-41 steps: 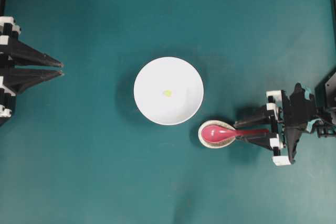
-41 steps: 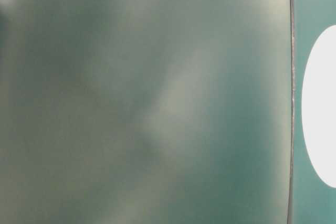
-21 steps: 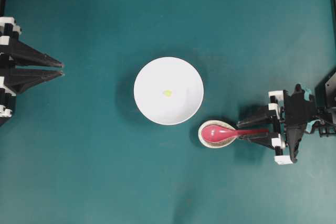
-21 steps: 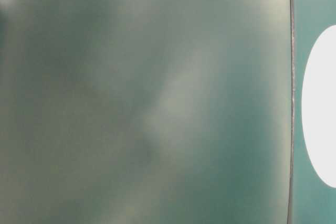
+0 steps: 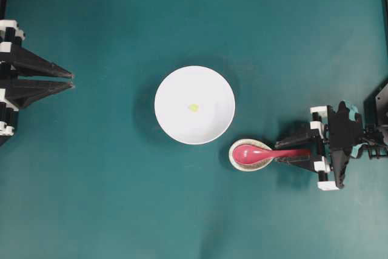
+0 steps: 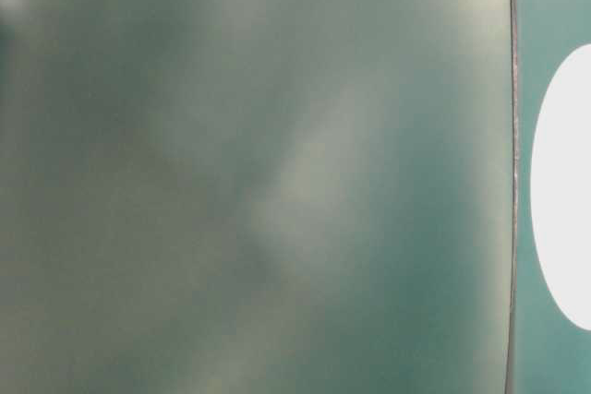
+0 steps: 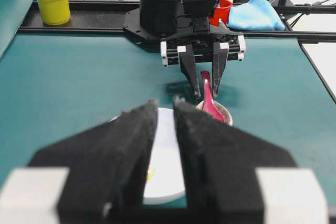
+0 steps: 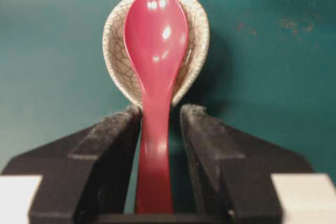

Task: Scoop the yellow hexagonal prism block from the bowl with a spoon using the right arm.
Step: 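Close the right gripper on the pink spoon handle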

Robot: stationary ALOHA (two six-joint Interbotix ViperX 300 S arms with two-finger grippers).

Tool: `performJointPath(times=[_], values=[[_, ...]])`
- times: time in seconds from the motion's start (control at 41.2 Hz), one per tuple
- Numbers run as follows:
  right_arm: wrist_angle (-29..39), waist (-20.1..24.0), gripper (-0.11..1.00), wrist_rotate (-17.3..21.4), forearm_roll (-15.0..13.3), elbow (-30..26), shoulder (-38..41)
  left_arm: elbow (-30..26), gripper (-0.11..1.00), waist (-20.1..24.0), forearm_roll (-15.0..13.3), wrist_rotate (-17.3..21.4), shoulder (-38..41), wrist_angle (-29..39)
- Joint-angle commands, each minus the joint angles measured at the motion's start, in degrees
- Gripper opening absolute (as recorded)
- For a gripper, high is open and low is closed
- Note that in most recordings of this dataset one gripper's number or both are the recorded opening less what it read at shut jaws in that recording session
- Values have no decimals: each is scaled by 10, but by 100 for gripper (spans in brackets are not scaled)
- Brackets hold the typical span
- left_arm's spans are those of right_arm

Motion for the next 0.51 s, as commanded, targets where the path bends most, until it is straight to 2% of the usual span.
performJointPath(times=[0.0,0.485], values=[[-4,4,44,-4,-2,-1,-6,-14,19,0,1,0,5,-2],[-5,4,44,-19,-4,-2,-6,-14,19,1,1,0,5,-2]])
